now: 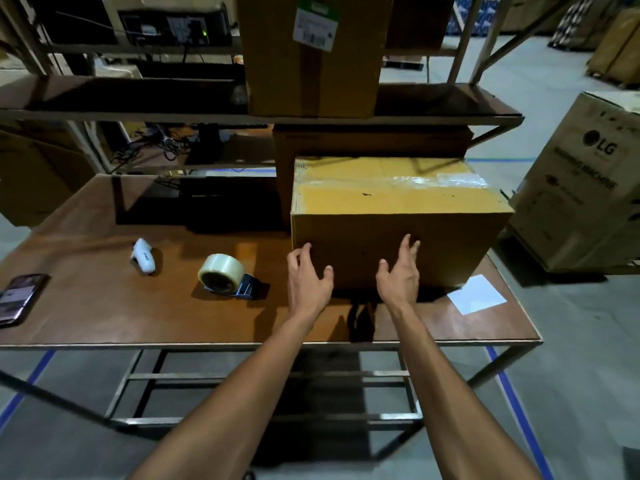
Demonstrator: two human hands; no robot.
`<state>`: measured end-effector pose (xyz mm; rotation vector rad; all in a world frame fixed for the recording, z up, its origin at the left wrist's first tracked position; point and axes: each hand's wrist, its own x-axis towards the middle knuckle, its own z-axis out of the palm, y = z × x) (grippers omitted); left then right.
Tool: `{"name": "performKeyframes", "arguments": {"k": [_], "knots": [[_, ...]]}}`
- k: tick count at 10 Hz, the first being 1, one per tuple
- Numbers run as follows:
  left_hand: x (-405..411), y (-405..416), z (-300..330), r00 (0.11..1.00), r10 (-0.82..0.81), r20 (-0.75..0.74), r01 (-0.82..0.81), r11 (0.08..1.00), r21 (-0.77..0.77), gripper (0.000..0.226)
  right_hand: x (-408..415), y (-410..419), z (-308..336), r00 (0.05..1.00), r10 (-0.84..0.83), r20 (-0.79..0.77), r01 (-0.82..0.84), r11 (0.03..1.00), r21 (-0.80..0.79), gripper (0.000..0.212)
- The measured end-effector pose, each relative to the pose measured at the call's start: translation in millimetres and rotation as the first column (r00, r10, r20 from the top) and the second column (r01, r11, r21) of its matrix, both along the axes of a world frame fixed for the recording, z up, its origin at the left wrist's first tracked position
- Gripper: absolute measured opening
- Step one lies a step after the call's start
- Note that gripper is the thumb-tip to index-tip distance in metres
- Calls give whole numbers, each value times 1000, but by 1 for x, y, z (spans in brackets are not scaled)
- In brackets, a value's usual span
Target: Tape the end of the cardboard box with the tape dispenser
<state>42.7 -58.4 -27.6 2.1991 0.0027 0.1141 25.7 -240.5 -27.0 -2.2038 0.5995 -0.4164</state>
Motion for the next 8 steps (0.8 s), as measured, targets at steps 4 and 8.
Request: {"name": "performKeyframes", "arguments": {"k": [4,8], "knots": [[13,-6,9,988,-107,-108,118,988,100,86,11,-29,-6,975,195,-107,-196,981,2,91],[-16,-18,28,975,-178,-136,202,961,187,85,-2,-63,27,965,211,-156,-202,977,73,83]]}}
